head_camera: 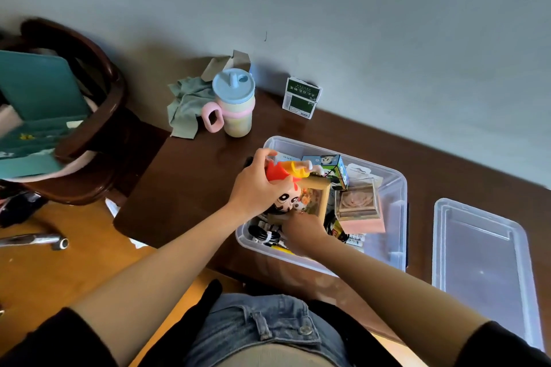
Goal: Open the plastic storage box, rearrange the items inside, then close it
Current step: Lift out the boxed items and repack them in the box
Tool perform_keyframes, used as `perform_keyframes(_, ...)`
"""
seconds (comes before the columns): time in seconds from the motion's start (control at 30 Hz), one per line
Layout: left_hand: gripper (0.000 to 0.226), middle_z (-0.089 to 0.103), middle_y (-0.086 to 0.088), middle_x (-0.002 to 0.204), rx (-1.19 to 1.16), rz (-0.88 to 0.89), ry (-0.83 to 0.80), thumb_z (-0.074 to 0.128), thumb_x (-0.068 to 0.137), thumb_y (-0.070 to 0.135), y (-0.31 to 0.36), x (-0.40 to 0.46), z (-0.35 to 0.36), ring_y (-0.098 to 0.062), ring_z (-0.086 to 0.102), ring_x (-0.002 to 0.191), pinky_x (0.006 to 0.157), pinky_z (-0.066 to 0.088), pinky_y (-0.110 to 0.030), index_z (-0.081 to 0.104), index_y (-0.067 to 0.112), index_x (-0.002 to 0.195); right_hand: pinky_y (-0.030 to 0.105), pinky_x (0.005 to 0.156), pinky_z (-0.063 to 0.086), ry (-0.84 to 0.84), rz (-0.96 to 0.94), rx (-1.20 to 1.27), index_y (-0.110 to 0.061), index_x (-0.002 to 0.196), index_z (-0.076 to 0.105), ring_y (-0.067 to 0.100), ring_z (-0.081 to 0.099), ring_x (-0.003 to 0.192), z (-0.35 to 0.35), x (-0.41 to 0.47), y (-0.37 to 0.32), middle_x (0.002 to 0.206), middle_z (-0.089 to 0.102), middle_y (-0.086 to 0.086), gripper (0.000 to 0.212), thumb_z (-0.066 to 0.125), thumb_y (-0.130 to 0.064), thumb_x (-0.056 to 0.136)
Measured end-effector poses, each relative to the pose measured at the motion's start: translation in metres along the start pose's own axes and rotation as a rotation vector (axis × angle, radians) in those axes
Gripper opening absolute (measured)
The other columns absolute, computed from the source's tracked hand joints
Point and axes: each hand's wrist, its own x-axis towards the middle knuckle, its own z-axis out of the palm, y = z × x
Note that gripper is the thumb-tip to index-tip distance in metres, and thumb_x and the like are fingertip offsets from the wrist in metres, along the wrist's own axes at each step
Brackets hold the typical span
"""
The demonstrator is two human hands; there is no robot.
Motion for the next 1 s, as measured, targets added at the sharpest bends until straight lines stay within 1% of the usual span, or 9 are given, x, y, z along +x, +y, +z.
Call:
perform_keyframes(0.13, 0.053, 0.058, 0.01, 0.1, -0.015, 0.02, -0.052, 0.062, 0.076, 0.046, 0.0, -0.001, -0.002, -0.011, 0.058, 0.088, 0.071, 0.043, -0.014, 0.045, 0.031, 0.124, 0.034, 0.065, 0.042, -0.048, -0.011, 0.025, -0.006, 0.109, 0.064, 0.032, 0.059, 0.1, -0.003, 0.01, -0.01, 0.109, 0.062, 0.011, 0.025, 0.046, -0.006, 0.091)
perform_keyframes(0.23, 0.053, 0.056, 0.012, 0.1, -0.02, 0.025, -0.088, 0.058, 0.072, 0.049, 0.001, -0.002, -0.005, -0.011, 0.059, 0.09, 0.075, 0.046, -0.019, 0.047, 0.032, 0.121, 0.036, 0.065, 0.041, -0.208, -0.059, 0.041, -0.002, 0.102, 0.062, 0.029, 0.056, 0.085, -0.005, 0.017, -0.013, 0.1, 0.061, 0.011, 0.023, 0.04, -0.003, 0.094)
perform_keyframes(0.3, 0.049, 0.057, 0.015, 0.098, -0.02, 0.045, -0.118, 0.06, 0.069, 0.052, 0.002, -0.003, -0.008, -0.009, 0.06, 0.088, 0.071, 0.044, -0.013, 0.05, 0.034, 0.114, 0.034, 0.064, 0.042, -0.293, -0.083, 0.008, -0.004, 0.08, 0.056, 0.024, 0.05, 0.067, -0.007, 0.02, -0.013, 0.077, 0.053, 0.006, 0.02, 0.041, -0.003, 0.094)
perform_keyframes(0.37, 0.054, 0.059, 0.016, 0.099, 0.021, 0.093, -0.174, 0.062, 0.062, 0.061, 0.003, -0.003, -0.014, -0.006, 0.059, 0.087, 0.069, 0.044, -0.011, 0.053, 0.034, 0.108, 0.035, 0.067, 0.04, -0.355, -0.076, -0.01, -0.008, 0.065, 0.04, 0.024, 0.042, 0.064, -0.011, 0.022, -0.012, 0.067, 0.038, 0.003, 0.028, 0.044, -0.008, 0.093)
perform_keyframes(0.47, 0.059, 0.061, 0.012, 0.103, 0.07, 0.143, -0.272, 0.063, 0.061, 0.067, 0.002, -0.003, -0.023, -0.006, 0.059, 0.09, 0.074, 0.049, -0.019, 0.056, 0.032, 0.109, 0.036, 0.079, 0.04, -0.445, -0.1, -0.074, -0.005, 0.086, 0.05, 0.026, 0.044, 0.08, -0.016, 0.025, -0.009, 0.079, 0.045, 0.005, 0.019, 0.048, -0.021, 0.095)
perform_keyframes(0.57, 0.059, 0.063, 0.01, 0.103, 0.082, 0.167, -0.318, 0.063, 0.065, 0.068, 0.001, -0.002, -0.03, -0.009, 0.06, 0.093, 0.078, 0.053, -0.031, 0.058, 0.031, 0.111, 0.035, 0.096, 0.04, -0.522, -0.139, -0.152, -0.002, 0.125, 0.052, 0.025, 0.044, 0.096, -0.021, 0.025, -0.007, 0.107, 0.053, 0.011, 0.04, 0.052, -0.028, 0.095)
perform_keyframes(0.73, 0.047, 0.064, 0.012, 0.096, 0.11, 0.182, -0.354, 0.063, 0.068, 0.062, 0.0, 0.001, -0.034, -0.007, 0.06, 0.091, 0.079, 0.052, -0.032, 0.059, 0.036, 0.107, 0.034, 0.094, 0.044, -0.403, -0.163, -0.043, -0.002, 0.13, 0.049, 0.029, 0.052, 0.114, -0.008, 0.016, 0.001, 0.127, 0.055, 0.012, 0.046, 0.055, -0.03, 0.094)
perform_keyframes(0.9, 0.038, 0.065, 0.015, 0.098, 0.111, 0.211, -0.417, 0.068, 0.072, 0.05, -0.003, 0.006, -0.037, -0.004, 0.06, 0.092, 0.078, 0.051, -0.027, 0.059, 0.039, 0.107, 0.03, 0.066, 0.043, -0.139, -0.113, 0.286, -0.006, 0.113, 0.058, 0.028, 0.061, 0.092, -0.004, -0.017, 0.027, 0.104, 0.065, 0.012, 0.036, 0.056, -0.035, 0.092)
perform_keyframes(1.0, 0.039, 0.064, 0.017, 0.102, 0.182, 0.243, -0.489, 0.069, 0.074, 0.044, 0.0, 0.01, -0.038, -0.002, 0.058, 0.094, 0.081, 0.049, -0.026, 0.059, 0.038, 0.111, 0.026, 0.064, 0.039, 0.018, -0.083, 0.54, -0.014, 0.119, 0.058, 0.019, 0.057, 0.08, -0.01, -0.038, 0.043, 0.096, 0.066, 0.006, 0.037, 0.06, -0.037, 0.09)
